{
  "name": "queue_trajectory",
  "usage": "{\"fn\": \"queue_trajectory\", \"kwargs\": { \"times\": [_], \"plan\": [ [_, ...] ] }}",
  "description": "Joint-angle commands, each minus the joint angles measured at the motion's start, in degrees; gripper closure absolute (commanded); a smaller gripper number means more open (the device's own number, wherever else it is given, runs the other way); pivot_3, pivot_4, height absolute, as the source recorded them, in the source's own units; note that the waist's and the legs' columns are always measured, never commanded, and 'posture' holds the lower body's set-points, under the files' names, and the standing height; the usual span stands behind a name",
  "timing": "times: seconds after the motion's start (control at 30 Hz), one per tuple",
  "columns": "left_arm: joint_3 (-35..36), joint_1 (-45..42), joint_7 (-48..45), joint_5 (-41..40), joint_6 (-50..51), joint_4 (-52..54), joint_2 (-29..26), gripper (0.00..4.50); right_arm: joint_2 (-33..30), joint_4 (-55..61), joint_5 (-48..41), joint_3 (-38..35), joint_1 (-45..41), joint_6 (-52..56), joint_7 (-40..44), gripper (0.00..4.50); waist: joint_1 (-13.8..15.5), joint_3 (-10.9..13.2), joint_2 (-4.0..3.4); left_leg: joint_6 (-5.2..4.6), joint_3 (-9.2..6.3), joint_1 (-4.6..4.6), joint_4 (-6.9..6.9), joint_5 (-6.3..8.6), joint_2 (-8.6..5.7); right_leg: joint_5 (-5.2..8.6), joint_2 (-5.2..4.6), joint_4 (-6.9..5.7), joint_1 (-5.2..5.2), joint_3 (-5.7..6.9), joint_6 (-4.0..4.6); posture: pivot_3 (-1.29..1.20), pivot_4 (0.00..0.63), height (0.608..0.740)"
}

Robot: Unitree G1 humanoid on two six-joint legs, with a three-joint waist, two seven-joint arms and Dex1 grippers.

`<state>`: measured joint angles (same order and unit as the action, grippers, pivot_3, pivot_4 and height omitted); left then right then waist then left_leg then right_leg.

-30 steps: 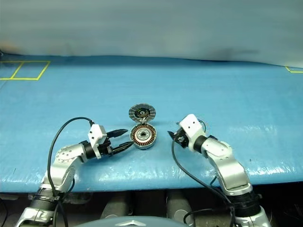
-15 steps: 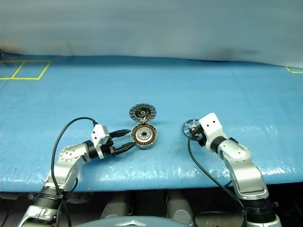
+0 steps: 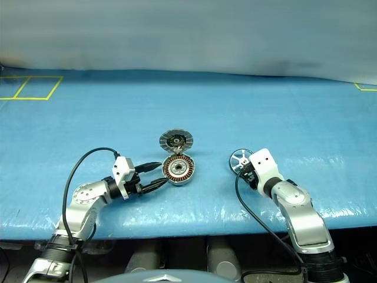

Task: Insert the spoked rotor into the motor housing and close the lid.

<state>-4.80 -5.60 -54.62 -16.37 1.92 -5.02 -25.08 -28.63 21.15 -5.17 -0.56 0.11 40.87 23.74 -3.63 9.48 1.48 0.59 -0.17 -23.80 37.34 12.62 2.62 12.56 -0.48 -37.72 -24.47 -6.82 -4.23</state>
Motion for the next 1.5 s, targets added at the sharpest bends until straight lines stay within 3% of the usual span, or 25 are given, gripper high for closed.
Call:
{"fn": "queue_trajectory", "kwargs": {
  "times": [0.03,0.2,0.33,0.5,0.77,1.07,1.23,1.5],
  "plan": [
    [0.3,0.0,0.4,0.4,-0.7,0.5,-0.2,1.33,0.8,-0.5,-1.0,-0.8,0.1,0.8,-0.2,3.02,0.0,0.0,0.07,0.00,0.00,0.01,0.00,0.00,0.00,0.00,0.00,0.00,0.01,0.00,0.00,0.00,0.150,0.740],
    [0.4,0.2,0.5,0.4,-0.7,0.7,-0.4,1.33,2.5,-0.8,-2.4,-1.3,-0.1,0.2,0.0,3.02,-0.1,-0.1,0.20,0.00,0.00,0.04,0.00,0.00,0.01,0.00,0.00,0.00,0.04,0.00,0.00,0.00,0.150,0.740],
    [0.8,0.8,0.6,0.0,-0.4,1.2,-0.7,1.33,5.6,1.3,-6.8,-3.9,-0.8,-0.6,1.2,4.08,-0.3,-0.2,0.24,0.00,0.00,0.07,0.00,0.00,0.02,0.00,0.01,-0.01,0.05,0.00,0.00,0.00,0.150,0.740],
    [1.0,1.2,0.9,0.0,-0.4,1.3,-0.8,1.33,8.7,5.8,-14.7,-5.4,-0.9,-1.8,5.4,4.08,-0.3,-0.1,0.17,0.00,0.01,0.07,-0.03,0.00,0.04,0.00,0.01,-0.03,0.01,0.00,0.00,0.00,0.150,0.740],
    [0.9,1.4,1.1,-0.1,-0.3,1.4,-0.7,1.33,8.7,8.3,-17.5,-5.0,-0.5,-2.4,6.0,4.08,-0.2,-0.1,0.18,0.00,0.00,0.02,-0.07,0.00,0.02,0.02,0.00,0.02,-0.01,0.01,0.03,0.00,0.150,0.740],
    [1.0,1.5,1.0,0.0,-0.1,1.5,-1.0,1.33,4.6,7.1,-12.1,-0.2,-2.1,-4.8,5.0,4.08,-0.3,-0.1,0.17,0.00,0.01,0.04,-0.07,0.00,0.03,0.02,0.00,0.01,-0.03,0.01,0.03,0.00,0.150,0.740],
    [0.9,1.3,1.0,0.1,0.0,1.3,-0.9,1.33,5.2,1.5,-8.6,4.3,-4.6,-6.9,3.7,2.89,-0.3,-0.1,0.18,0.00,0.02,0.04,-0.08,0.00,0.02,0.02,0.00,0.01,-0.02,0.01,0.04,0.00,0.150,0.740],
    [1.3,2.0,1.5,0.1,0.0,2.1,-1.1,1.33,6.3,-0.9,-7.2,7.9,-5.5,-7.6,4.0,2.89,-0.2,-0.1,0.18,0.00,0.01,0.03,-0.12,0.00,0.02,0.03,0.00,0.02,-0.03,0.01,0.05,0.00,0.150,0.740]
  ]
}}
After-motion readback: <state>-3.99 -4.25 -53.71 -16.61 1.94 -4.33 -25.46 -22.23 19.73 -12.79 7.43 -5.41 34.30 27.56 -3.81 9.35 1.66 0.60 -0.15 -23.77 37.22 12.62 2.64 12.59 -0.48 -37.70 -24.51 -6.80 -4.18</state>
